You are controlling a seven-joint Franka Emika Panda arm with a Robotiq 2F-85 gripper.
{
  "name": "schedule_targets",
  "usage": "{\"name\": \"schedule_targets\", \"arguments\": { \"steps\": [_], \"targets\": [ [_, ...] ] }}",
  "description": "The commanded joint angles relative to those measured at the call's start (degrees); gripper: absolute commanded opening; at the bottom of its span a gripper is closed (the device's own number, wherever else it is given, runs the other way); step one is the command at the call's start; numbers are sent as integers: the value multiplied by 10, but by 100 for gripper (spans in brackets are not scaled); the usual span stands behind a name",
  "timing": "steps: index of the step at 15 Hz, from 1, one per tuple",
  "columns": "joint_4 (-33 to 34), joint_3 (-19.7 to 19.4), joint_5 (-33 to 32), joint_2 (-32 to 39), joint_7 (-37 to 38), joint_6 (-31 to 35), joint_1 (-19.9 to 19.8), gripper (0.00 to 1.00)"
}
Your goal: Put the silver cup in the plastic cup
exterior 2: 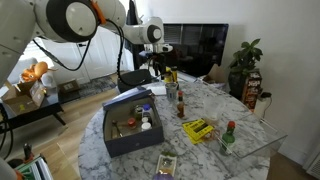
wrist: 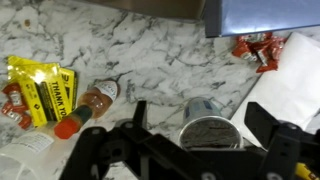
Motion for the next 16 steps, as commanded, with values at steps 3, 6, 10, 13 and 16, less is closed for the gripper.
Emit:
{"name": "schedule_targets", "arguments": {
  "steps": [3,6,10,13,16],
  "targets": [
    [116,-6,109,70,-122,-26,-59,100],
    [151,-28,90,102,-133,-29,-59,100],
    [119,-34,96,84,-127,-19,-61,100],
    [111,-18,114,82,-153,14,-71,100],
    [96,-9,139,98,-173,65,-80,100]
  ]
}}
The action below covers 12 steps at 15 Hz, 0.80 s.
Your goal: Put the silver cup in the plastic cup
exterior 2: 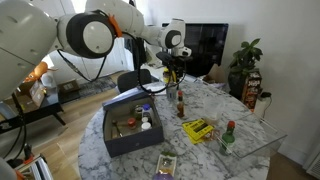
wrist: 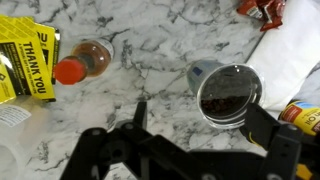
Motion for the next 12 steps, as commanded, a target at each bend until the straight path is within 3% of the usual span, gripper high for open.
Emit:
{"name": "schedule_targets", "arguments": {
  "steps": [1,3,7,9,10,11,12],
  "targets": [
    [-19,16,39,21,-38,55,-16,100],
    [-22,15,47,34,-50,89,-18,100],
    [-29,19,53,46,-71,122,-21,86],
    [-30,20,51,49,-81,124,-21,71],
    [-32,20,49,50,-86,124,-21,71],
    [-32,21,50,51,-88,123,-21,62],
    [-33,21,50,52,-90,124,-20,60]
  ]
}}
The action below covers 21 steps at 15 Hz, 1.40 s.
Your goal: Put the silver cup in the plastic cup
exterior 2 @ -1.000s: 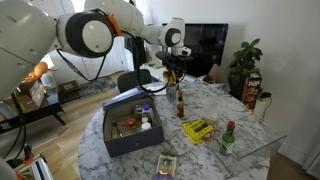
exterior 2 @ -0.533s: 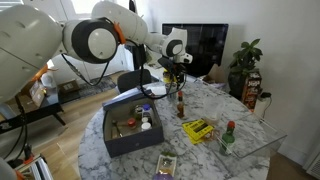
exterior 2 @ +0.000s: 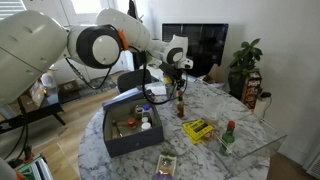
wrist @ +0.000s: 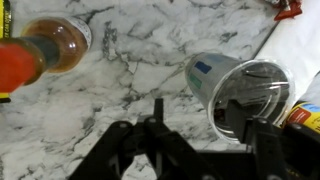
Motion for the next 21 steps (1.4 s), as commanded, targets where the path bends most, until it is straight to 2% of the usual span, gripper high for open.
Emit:
{"name": "schedule_targets", "arguments": {
  "steps": [1,3,5,6,7,10,11,12,13,17,18,19,21],
  "targets": [
    [-14,8,10,3,-22,13,-5,58],
    [-14,10,12,6,-21,18,-5,56],
    [-17,13,17,7,-18,25,-5,68],
    [-16,15,18,8,-16,27,-4,68],
    [-16,16,20,9,-15,27,-4,73],
    [-16,15,20,13,-8,30,0,68],
    [-15,12,19,14,-2,35,1,63],
    [-14,10,19,16,2,42,2,50],
    [-13,9,18,19,7,49,3,40],
    [-13,10,22,21,18,67,3,7],
    [-14,11,22,21,19,72,3,1],
    [-14,11,22,21,20,75,4,0],
    [-14,10,22,21,23,73,4,3]
  ]
}}
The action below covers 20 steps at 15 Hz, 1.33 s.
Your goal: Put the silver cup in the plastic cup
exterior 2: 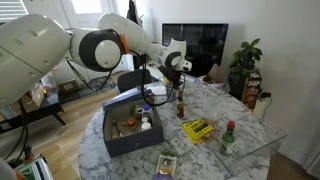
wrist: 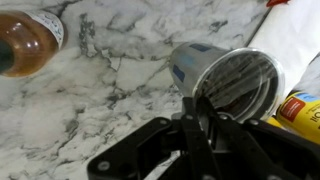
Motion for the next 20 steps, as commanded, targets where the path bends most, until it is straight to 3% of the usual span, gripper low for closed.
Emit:
{"name": "schedule_targets", "arguments": {
  "steps": [1,13,17,20],
  "targets": [
    [-13,-1,12,3,7,17,2,0],
    [-60,47,98,-107,-33,-5,-44,2],
    [-115,54,142,-167,-56,-4,-83,2],
    [-180,64,220,-223,-77,29,-133,2]
  ]
}}
